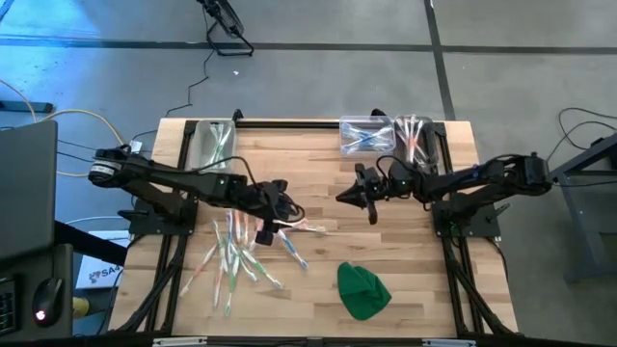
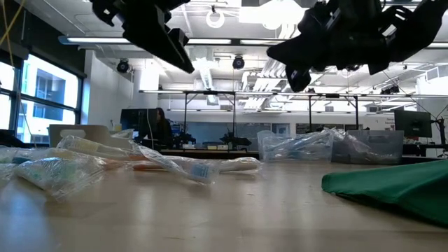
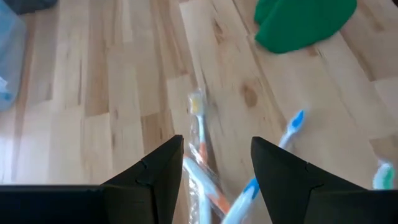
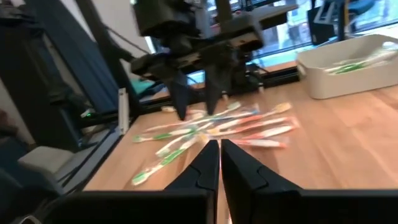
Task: Pick & Place Toothbrushes
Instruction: Put the blue toothbrush into the transparent bin
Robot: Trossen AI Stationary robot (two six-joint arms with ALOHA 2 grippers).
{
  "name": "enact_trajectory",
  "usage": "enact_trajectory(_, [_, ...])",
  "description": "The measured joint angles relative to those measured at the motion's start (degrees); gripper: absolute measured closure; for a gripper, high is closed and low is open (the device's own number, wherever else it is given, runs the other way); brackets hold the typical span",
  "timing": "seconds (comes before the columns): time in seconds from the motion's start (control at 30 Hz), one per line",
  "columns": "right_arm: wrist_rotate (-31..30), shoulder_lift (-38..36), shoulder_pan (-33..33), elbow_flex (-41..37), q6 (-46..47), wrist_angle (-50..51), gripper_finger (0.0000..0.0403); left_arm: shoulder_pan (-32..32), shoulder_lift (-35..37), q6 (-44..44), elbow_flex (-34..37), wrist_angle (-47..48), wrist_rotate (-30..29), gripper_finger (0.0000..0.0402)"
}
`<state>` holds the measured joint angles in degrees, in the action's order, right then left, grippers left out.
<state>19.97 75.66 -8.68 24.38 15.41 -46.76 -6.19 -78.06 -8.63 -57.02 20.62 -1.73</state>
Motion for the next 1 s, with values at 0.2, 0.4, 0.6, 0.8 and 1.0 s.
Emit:
enact_trajectory(0.2, [-0.3, 0.0, 3.0, 0.0, -0.1, 0.3, 0.0390, 0.2, -1.2, 2.1, 0.0, 0.2, 0.1, 0.0218])
enact_trajectory(0.4, [-0.4, 0.0, 3.9, 0.0, -0.1, 0.3, 0.0395, 0.1, -2.5, 2.2, -0.1, -0.8, 0.3, 0.0218])
enact_trajectory(0.6, [-0.5, 0.0, 3.9, 0.0, 0.0, 1.2, 0.0398, 0.1, -4.0, 2.9, -0.1, 0.9, 2.9, 0.0218])
enact_trajectory(0.8, [-0.5, 0.0, 3.9, 0.0, 0.0, 2.4, 0.0399, -2.4, -7.3, 3.4, 0.0, 3.1, 5.9, 0.0218])
enact_trajectory(1.0, [-0.5, 0.0, 3.8, 0.0, 0.0, 3.8, 0.0399, -5.3, -12.2, 3.6, -0.1, 1.4, 5.6, 0.0218])
